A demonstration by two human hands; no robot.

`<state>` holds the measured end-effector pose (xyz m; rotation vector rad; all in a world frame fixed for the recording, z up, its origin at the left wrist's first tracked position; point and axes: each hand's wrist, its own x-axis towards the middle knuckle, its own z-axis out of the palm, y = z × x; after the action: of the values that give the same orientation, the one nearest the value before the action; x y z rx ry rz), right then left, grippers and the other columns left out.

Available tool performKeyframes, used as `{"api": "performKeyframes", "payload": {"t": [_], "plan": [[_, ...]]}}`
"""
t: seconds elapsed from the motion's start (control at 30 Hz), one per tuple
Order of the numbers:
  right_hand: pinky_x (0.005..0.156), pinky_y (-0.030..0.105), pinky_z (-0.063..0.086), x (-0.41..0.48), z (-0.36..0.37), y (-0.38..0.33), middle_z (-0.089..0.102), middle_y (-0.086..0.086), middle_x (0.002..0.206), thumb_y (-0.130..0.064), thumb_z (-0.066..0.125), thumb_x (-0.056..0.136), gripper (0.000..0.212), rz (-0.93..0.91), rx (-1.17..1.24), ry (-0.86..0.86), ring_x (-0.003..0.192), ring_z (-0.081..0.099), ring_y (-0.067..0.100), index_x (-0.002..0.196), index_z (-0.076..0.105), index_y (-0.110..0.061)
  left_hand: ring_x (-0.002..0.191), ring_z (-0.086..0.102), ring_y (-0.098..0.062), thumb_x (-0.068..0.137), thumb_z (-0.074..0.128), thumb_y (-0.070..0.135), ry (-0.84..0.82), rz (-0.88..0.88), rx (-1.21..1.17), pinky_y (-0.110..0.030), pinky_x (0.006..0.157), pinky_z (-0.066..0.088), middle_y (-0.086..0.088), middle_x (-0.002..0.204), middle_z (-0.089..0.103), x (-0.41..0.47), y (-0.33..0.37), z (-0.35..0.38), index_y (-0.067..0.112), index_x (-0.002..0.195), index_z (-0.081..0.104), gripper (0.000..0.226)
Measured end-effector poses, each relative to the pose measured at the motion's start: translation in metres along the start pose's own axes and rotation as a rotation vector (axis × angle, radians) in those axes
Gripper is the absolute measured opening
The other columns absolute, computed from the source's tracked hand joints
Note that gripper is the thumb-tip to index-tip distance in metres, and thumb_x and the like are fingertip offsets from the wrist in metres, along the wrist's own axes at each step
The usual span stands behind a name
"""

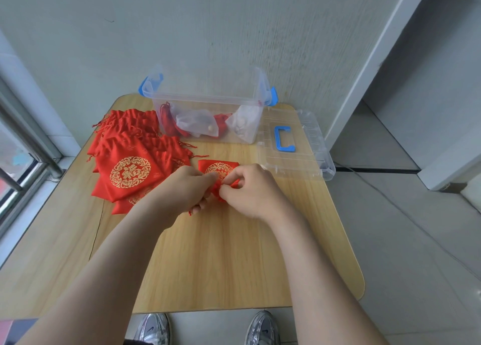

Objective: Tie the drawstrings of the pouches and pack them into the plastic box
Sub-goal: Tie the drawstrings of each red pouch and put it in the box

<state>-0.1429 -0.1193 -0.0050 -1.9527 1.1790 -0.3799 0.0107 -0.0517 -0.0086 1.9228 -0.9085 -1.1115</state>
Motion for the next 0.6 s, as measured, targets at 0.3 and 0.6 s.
{"api": "performKeyframes", "payload": {"t": [0.3,0.6], "plan": [[0.054,0.017,0.046,-0.001,-0.003,-0.006,0.072,-0.009,0.092,-0.037,0.073,0.087,0.008,0.004,0.041,0.028,0.077,0.068,0.004,0.086,0.077,-0.030,0.057,0.054,-0.017,0.098,0.075,0.022,0.152,-0.010,-0.434,-0.031,0.056,0.049,-0.009,0.075,0.057,-0.006,0.013,0.001,0.001,0.096,0.070,0.021],[0.057,0.017,0.051,0.000,-0.002,-0.006,0.071,-0.007,0.085,-0.037,0.075,0.087,0.014,-0.041,-0.010,0.101,0.077,0.067,0.005,0.081,0.077,-0.025,0.061,0.062,-0.009,0.102,0.070,0.035,0.015,-0.029,-0.535,-0.023,0.055,0.053,-0.003,0.076,0.070,-0.008,0.013,0.001,-0.003,0.110,0.076,0.039]]}}
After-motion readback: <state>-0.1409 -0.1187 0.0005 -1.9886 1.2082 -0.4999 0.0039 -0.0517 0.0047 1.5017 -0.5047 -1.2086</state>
